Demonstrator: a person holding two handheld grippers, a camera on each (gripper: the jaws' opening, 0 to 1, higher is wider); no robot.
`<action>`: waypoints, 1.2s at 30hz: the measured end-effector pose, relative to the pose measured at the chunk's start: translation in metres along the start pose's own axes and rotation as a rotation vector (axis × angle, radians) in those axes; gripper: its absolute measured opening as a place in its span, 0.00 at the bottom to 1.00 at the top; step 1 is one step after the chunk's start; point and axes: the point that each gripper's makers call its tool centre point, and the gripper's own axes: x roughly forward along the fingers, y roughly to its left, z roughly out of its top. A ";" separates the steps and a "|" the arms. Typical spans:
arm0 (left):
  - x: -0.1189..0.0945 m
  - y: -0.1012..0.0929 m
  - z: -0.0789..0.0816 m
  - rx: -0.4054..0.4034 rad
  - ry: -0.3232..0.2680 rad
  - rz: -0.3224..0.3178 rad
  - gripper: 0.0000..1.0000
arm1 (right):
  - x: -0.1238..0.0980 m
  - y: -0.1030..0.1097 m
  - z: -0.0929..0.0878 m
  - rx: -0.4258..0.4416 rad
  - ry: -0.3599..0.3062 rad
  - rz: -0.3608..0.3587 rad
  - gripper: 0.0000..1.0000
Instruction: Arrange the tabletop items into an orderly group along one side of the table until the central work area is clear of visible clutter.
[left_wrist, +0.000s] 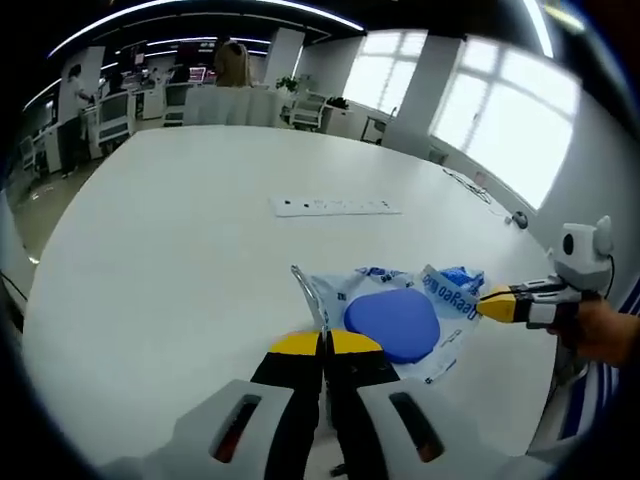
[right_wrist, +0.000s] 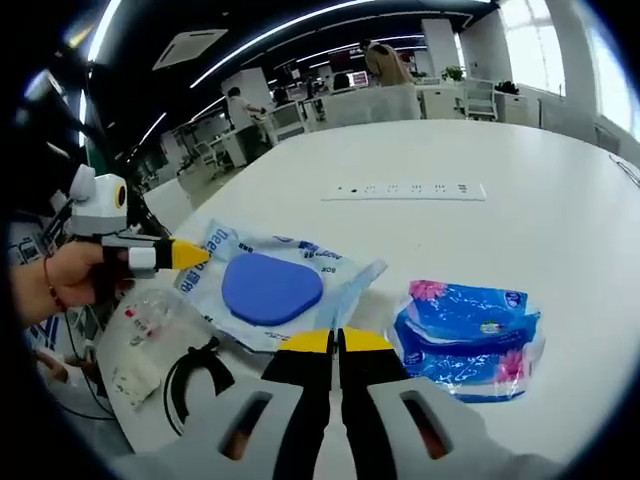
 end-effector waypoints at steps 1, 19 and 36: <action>0.001 0.000 -0.001 -0.003 0.000 0.001 0.00 | 0.000 0.000 0.000 0.000 0.000 -0.001 0.00; 0.022 0.003 -0.020 -0.052 0.034 -0.017 0.00 | 0.012 -0.011 -0.013 0.006 0.040 -0.032 0.00; 0.028 0.008 -0.034 -0.115 0.045 -0.033 0.00 | 0.015 -0.013 -0.020 0.013 0.056 -0.040 0.00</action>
